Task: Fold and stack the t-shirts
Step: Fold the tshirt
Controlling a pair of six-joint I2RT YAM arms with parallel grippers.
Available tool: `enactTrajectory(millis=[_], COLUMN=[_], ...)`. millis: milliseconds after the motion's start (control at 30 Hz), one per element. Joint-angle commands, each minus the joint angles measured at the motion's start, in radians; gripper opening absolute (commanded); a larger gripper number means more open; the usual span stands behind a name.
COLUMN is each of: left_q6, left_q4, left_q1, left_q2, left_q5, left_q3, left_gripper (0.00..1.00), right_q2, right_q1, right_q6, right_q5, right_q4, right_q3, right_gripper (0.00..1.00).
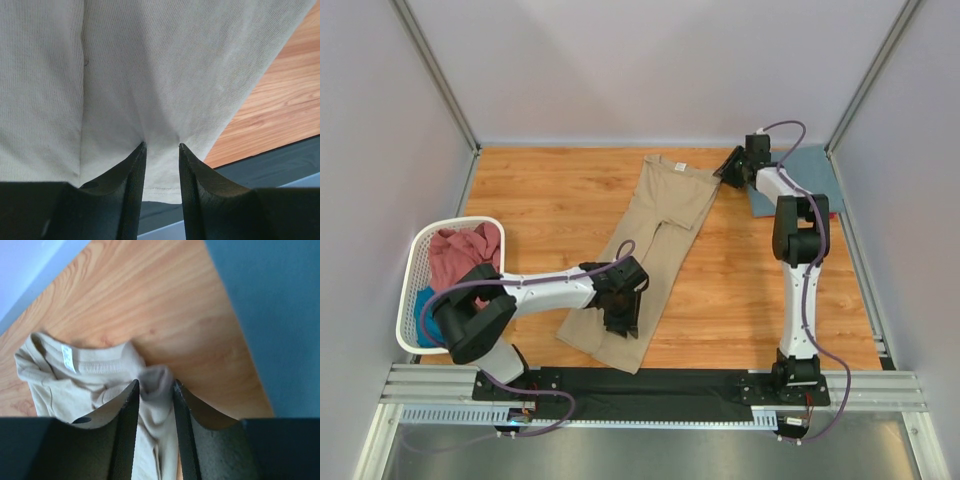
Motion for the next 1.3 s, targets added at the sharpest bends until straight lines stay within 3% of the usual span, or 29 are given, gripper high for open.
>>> enactTrajectory(millis=[0,233,433,567,700,767,1000,1100,1267], left_q6=[-0.068,-0.093,0.137,0.206,0.269,0.300,0.309,0.292,0.268], left_q4=[0.034,0.009,-0.273,-0.327,-0.319,-0.308,-0.330,-0.350,-0.350], left_q1=[-0.010,-0.016,0.010,0.152,0.345,0.391,0.404,0.409,0.409], left_q2=[0.028,-0.009,-0.122,-0.260,-0.323,-0.328,-0.244,-0.187,-0.087], left_q5=[0.006,0.058,-0.110,-0.124,-0.109,-0.087,-0.098,-0.159,-0.173], left_q3=[0.026,0.105,0.310,0.190,0.062,0.019,-0.012,-0.006,-0.009], left_gripper=[0.40,0.42,0.47,0.50,0.50,0.51,0.53,0.54,0.52], right_q2=[0.078,0.149,0.023,-0.173,-0.317,-0.403,-0.623,-0.632,-0.517], right_q1=[-0.025,-0.034,-0.036,-0.033,-0.013,0.016,0.134,0.137,0.127], right_q6=[-0.056,-0.111,-0.120,-0.110,-0.091,-0.093,-0.079,-0.076,-0.081], right_q5=[-0.029,-0.090,-0.091,-0.093,-0.101,-0.113,-0.086,-0.092,-0.046], right_q4=[-0.031,-0.069,-0.167,-0.199,-0.264,-0.285,-0.239,-0.166,-0.118], right_q3=[0.140,0.285,0.206,0.050,-0.106,-0.219,-0.566,-0.598,-0.503], right_gripper=[0.36,0.40,0.49,0.51,0.53,0.54,0.56,0.56,0.55])
